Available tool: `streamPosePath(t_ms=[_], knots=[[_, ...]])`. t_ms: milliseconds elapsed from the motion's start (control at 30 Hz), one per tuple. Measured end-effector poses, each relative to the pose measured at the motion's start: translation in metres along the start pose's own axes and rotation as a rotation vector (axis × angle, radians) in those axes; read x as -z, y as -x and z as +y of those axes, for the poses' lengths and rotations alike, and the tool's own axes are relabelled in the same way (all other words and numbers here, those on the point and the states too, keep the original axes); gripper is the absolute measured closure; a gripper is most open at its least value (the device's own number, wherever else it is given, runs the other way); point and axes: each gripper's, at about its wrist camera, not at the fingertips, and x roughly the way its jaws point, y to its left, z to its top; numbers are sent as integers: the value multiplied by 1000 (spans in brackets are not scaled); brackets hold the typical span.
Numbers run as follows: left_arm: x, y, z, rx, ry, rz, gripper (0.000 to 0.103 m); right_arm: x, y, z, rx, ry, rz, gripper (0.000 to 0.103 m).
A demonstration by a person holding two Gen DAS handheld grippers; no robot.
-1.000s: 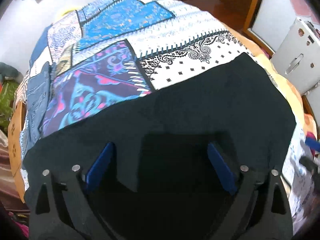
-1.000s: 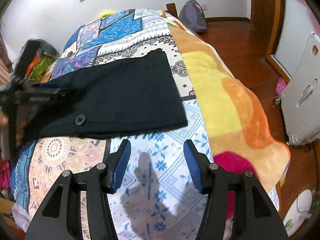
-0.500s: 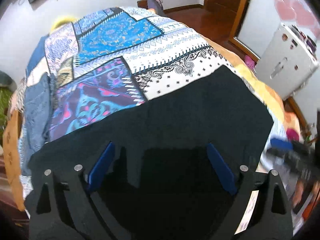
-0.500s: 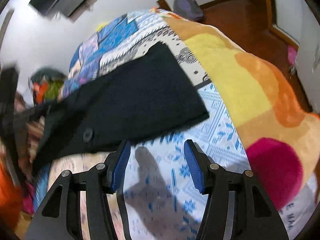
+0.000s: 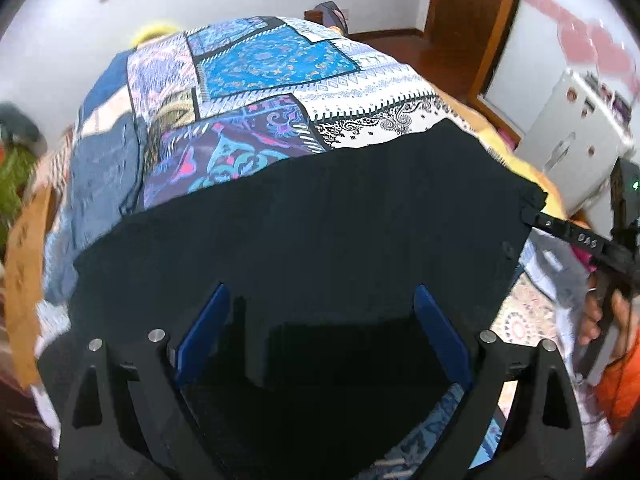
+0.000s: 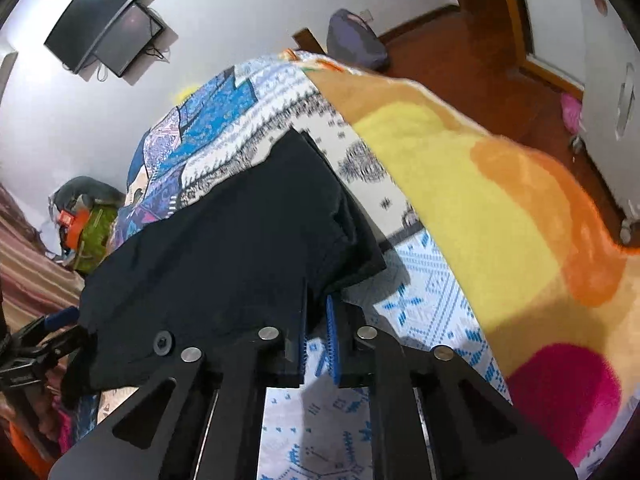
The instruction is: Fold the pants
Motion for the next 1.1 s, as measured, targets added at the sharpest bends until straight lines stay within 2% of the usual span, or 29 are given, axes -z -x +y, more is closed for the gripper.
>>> streamPosePath(t_ms=[167,367,500,700,867,967,1033,1100], knots=[[6,12,13,1,45,-31,8,-16,13,20,-5,66,-57,98],[11,38,42,4,122,-95,8,-47,33,64,-67,142,-122,98],[21,56,61,-10,157,-134,8,-62,42,105,-106,235,-160,98],[41,75,92,3,222,-165,8,-64,44,168,-176,353,-196,98],[66,88,122,-5,287,-190,8,-50,30,219,-265,423,-142,98],[82,93,139,19,336,-190,8,-30,20,249,-306,483,-93,98],[95,96,152,23,370,-179,8,-12,9,270,-337,529,-39,98],[108,100,162,12,399,-175,8,16,-11,285,-384,551,64,98]])
